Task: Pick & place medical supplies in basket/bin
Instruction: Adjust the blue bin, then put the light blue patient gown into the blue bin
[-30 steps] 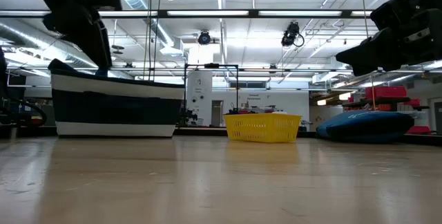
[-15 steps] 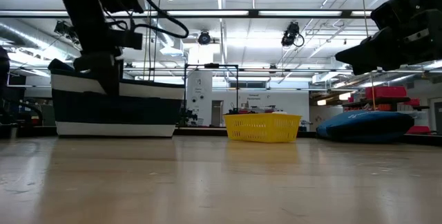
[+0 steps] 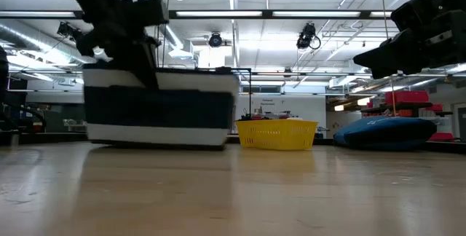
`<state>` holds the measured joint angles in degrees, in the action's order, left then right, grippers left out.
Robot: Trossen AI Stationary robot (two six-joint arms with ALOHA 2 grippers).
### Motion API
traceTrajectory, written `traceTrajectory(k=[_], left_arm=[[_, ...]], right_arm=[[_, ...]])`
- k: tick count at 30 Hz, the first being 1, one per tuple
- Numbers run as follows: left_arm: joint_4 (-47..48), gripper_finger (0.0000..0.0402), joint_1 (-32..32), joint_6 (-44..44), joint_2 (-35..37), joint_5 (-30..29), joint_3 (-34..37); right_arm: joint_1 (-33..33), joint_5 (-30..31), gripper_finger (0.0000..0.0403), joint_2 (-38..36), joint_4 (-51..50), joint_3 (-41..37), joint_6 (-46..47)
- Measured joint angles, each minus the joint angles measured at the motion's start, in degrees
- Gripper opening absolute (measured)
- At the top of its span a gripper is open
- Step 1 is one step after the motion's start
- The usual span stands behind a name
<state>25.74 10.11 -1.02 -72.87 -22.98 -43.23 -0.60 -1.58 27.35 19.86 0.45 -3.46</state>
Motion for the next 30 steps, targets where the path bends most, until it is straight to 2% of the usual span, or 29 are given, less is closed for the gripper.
traceTrajectory(k=[6,11,13,25,28,30], left_arm=[[-0.83,0.0008,4.57,3.14,-1.59,1.12,-3.19],[0.28,0.0009,5.85,5.13,-1.35,-1.07,-3.51],[0.8,0.002,6.05,5.44,-1.24,-0.99,-3.51],[-1.58,0.0225,7.16,4.22,-0.14,-0.3,-3.66],[-1.41,0.0261,7.71,4.05,2.07,-0.07,-3.67],[-1.28,0.0271,8.32,4.54,4.36,-0.17,-3.69]], right_arm=[[0.0,1.17,0.0009,0.0,0.02,0.0,0.07],[0.0,1.86,0.0009,-0.02,0.13,0.0,0.04],[0.0,1.92,0.0009,-0.02,0.14,0.0,0.11],[0.0,1.92,0.0009,-0.01,0.2,0.0,0.15],[0.0,1.9,0.0009,-0.02,0.2,0.0,0.13],[0.0,1.9,0.0009,-0.01,0.2,0.0,0.15]])
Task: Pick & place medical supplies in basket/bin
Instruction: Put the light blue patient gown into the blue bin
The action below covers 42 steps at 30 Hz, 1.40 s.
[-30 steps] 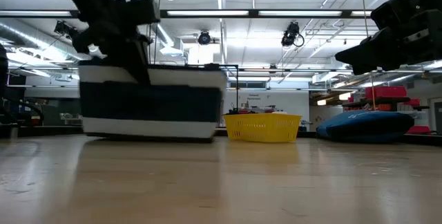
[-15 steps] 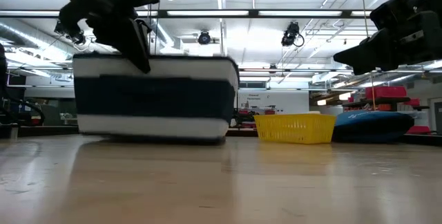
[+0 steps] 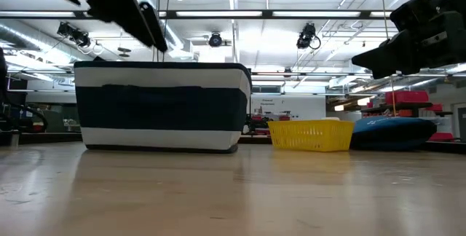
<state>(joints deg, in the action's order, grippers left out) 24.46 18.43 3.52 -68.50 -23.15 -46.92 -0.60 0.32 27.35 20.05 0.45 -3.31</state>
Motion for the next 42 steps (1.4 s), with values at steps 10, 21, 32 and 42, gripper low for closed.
traceTrajectory(k=[10,21,32,42], left_arm=[[11.85,0.0252,4.54,11.18,14.51,3.97,-0.02],[22.78,0.025,12.15,28.06,18.27,24.2,-0.02],[23.66,0.0268,16.28,37.35,12.07,23.89,1.7],[23.63,0.0289,16.55,39.48,4.68,27.86,5.96]], right_arm=[[0.0,-0.01,0.0009,0.01,0.05,0.0,0.04],[0.0,-0.02,0.0009,0.01,0.2,0.0,1.54],[0.0,-0.04,0.0009,0.0,0.17,0.0,1.6],[0.0,-0.61,0.0009,0.01,0.11,0.0,2.19]])
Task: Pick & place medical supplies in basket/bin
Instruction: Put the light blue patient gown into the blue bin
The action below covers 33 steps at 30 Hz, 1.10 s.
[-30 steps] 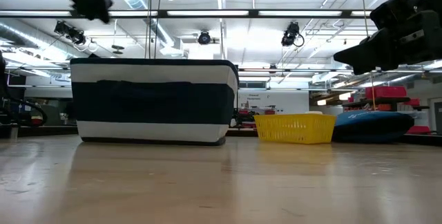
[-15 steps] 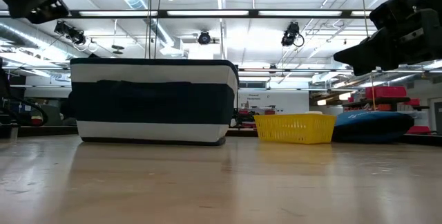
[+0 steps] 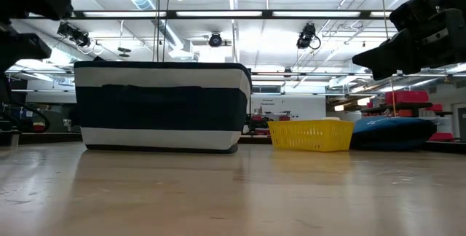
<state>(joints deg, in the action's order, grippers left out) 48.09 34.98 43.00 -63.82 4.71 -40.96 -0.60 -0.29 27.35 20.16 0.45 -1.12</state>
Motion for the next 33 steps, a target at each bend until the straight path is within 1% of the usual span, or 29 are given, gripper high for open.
traceTrajectory(k=[3,8,13,18,23,26,31,33], left_arm=[[-1.43,0.029,-0.07,-0.04,-1.14,-0.05,1.71],[-7.07,0.029,-0.1,0.45,-1.27,0.07,6.17],[-14.32,0.029,-0.11,2.71,-1.28,2.61,10.51],[-24.05,0.029,-0.04,6.42,-1.28,5.83,15.51],[-36.93,0.029,0.77,8.98,-1.28,8.63,19.34],[-42.75,0.029,2.23,9.2,-1.28,8.02,20.3],[-42.75,0.0282,4.51,8.43,-1.28,2.66,20.4],[-42.79,0.0272,5.04,8.33,-1.53,1.64,20.4]], right_arm=[[0.0,-0.02,0.0009,0.0,-0.01,0.0,0.06],[0.0,-0.16,0.0009,0.0,-0.02,0.0,0.06],[0.0,-0.53,0.0009,0.0,-0.02,0.0,0.04],[0.0,-1.23,0.0009,0.0,-0.04,0.0,0.23],[0.0,-1.23,0.0009,0.0,-0.12,0.0,0.26],[0.0,-1.23,0.0009,0.0,-0.41,0.0,0.26],[0.0,-1.22,0.0009,0.0,-0.55,0.0,0.25],[0.0,-1.21,0.0009,0.0,-0.55,0.0,0.26]])
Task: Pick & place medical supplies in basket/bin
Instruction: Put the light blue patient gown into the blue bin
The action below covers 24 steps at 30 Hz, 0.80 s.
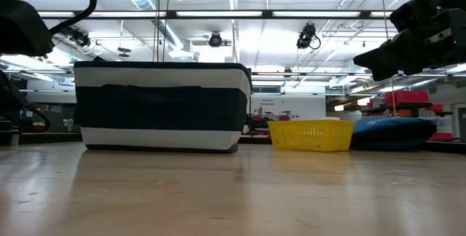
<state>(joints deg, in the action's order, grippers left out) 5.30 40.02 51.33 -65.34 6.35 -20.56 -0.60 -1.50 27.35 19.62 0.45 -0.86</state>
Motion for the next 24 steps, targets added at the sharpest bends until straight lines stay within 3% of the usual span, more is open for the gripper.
traceTrajectory(k=[9,19,22,24], left_arm=[[-5.78,0.0209,1.84,-0.18,-7.38,-0.34,-0.02],[-18.39,0.0217,4.18,-1.49,-16.65,0.12,-0.15],[-20.15,0.0174,4.21,-3.67,-17.11,1.1,-0.06],[-21.12,0.0119,4.18,-5.64,-17.18,2.43,0.07]], right_arm=[[0.0,0.02,0.0009,0.0,0.04,0.0,0.0],[0.0,0.11,0.0009,0.0,0.02,0.0,0.0],[-0.02,0.13,0.0009,0.0,0.02,0.0,-0.02],[-0.01,0.13,0.0009,0.0,0.02,0.0,-0.01]])
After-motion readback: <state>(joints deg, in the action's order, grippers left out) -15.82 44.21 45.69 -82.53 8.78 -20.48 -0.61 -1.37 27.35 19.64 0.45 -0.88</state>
